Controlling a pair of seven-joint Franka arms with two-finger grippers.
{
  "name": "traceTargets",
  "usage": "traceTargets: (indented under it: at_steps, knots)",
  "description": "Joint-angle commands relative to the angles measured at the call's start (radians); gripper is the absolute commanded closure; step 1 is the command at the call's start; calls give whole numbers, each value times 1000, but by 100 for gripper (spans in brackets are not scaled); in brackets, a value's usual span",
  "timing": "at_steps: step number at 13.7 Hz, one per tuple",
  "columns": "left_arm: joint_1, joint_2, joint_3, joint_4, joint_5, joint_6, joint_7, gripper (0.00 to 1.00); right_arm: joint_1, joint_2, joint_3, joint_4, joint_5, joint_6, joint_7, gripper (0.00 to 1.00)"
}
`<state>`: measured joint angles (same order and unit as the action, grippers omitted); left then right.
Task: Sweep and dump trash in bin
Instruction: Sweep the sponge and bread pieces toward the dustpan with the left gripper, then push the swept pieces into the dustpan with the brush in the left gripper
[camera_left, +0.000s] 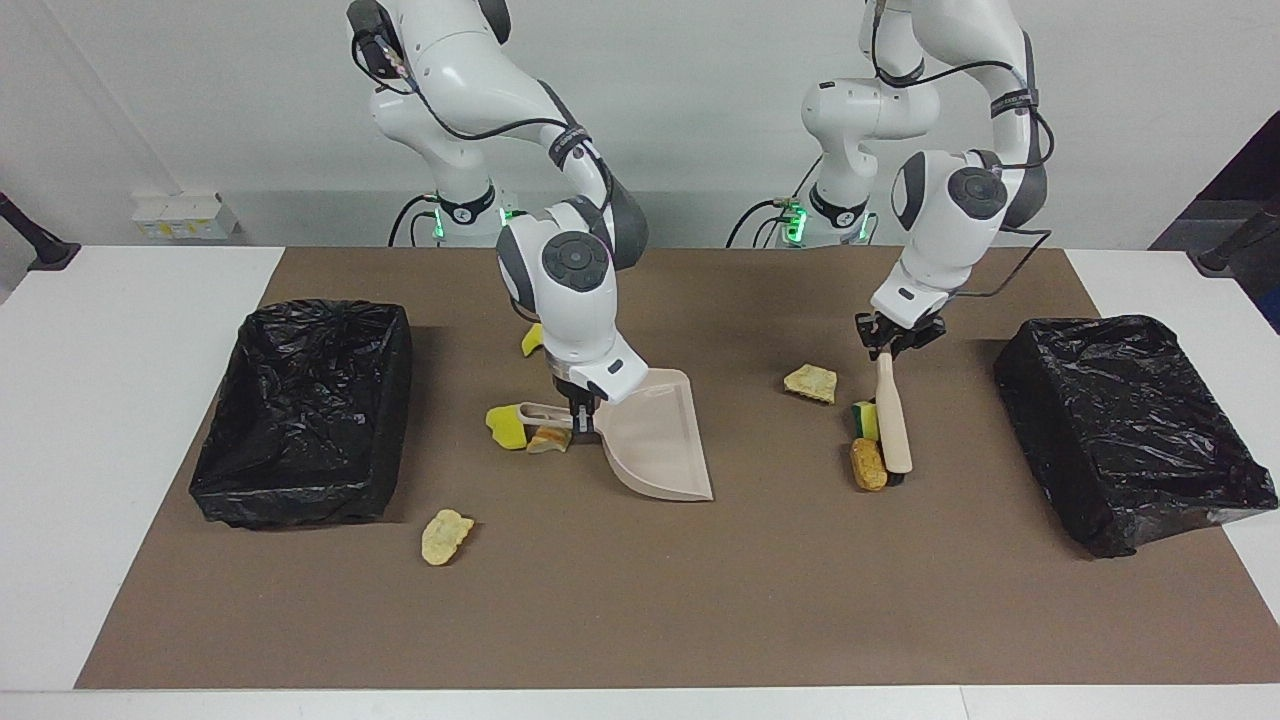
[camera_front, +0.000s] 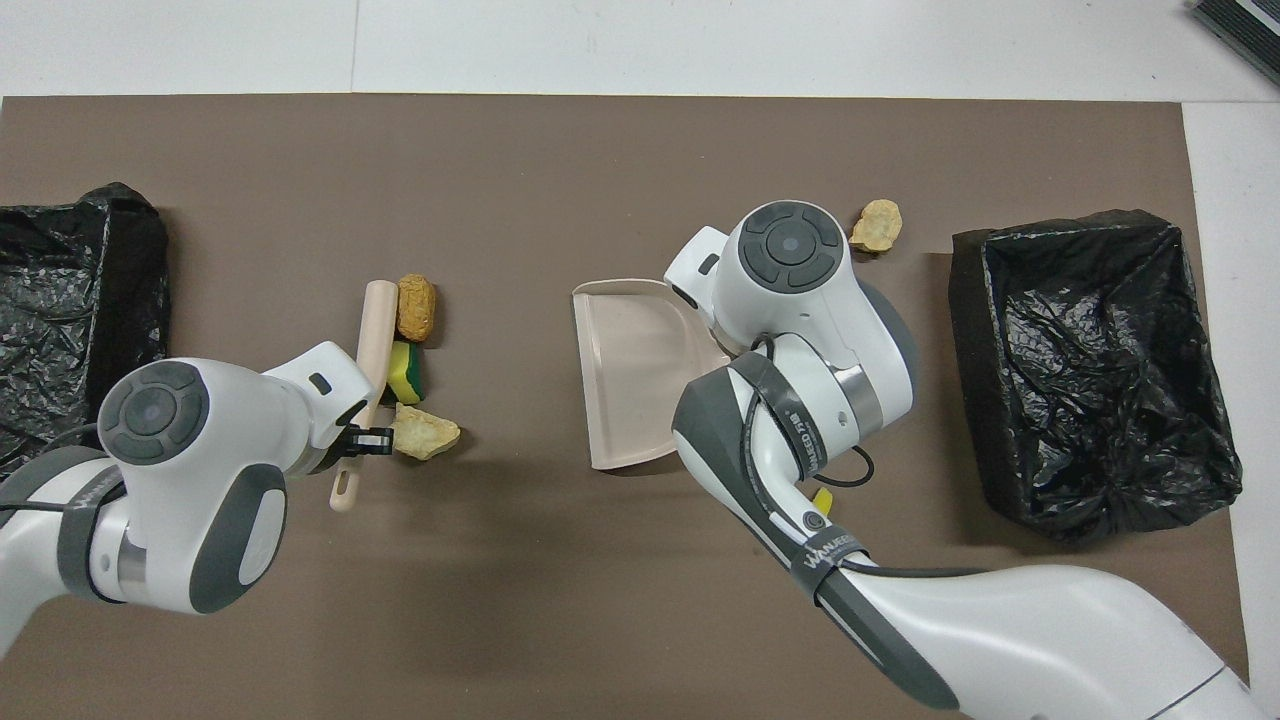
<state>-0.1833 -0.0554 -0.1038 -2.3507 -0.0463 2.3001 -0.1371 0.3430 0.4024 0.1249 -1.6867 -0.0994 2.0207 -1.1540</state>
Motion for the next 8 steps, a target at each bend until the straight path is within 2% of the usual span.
traceTargets:
  at_steps: [1,5,8]
  knots:
    - [-80,37,15,1,-94,68,-7,100,-1,-47,5,-71,6,21,-16,100]
    - [-200,83,13,11,-197,147,-7,100,1,-45,7,-71,6,24,-16,100]
    - [-289,78,6,11,-288,147,1,100,-1,-45,7,-71,12,24,-15,100]
